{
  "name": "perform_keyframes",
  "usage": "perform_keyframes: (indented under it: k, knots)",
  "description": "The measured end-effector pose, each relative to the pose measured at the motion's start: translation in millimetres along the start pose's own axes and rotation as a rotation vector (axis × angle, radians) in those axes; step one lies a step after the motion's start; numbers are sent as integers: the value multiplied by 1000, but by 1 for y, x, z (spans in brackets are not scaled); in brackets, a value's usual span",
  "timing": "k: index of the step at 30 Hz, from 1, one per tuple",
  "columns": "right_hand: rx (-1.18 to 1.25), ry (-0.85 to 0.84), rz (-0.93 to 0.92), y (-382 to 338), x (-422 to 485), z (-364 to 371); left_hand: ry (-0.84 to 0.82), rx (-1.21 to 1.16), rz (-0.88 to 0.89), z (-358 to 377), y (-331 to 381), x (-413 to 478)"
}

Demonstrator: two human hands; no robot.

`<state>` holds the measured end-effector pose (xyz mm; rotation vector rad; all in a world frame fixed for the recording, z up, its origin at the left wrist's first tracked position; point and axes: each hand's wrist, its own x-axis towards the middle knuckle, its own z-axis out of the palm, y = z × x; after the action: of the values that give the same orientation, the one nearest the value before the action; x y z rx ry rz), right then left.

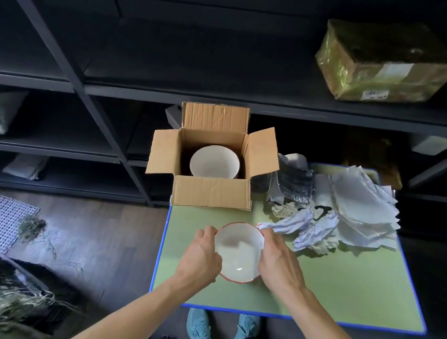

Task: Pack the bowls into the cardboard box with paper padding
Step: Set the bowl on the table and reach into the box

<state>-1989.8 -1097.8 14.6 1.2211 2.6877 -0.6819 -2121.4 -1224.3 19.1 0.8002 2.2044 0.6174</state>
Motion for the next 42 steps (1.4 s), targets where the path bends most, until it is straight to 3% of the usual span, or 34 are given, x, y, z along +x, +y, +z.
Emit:
perform_keyframes:
  k: [7,11,15,19,24,35,42]
  knots:
    - [-20,-3,-12,8,-3,7,-6,46,5,5,-2,4]
    - [-207,23,-24,1,-7,0,19,250,45,2,-1,5]
    - [-291,116,-91,-11,-11,-14,153,489,177,-12,13,-4]
    - [-225,245,-218,-37,-4,-40,350,425,334,-40,29,-4]
    - [-163,292,-308,-70,32,-64,542,372,369,-82,40,25]
    - [-255,164,-279,-113,123,-81,346,416,163,-122,51,99]
    - [-377,-62,-170,-131,153,-78,206,564,-13,-119,61,126]
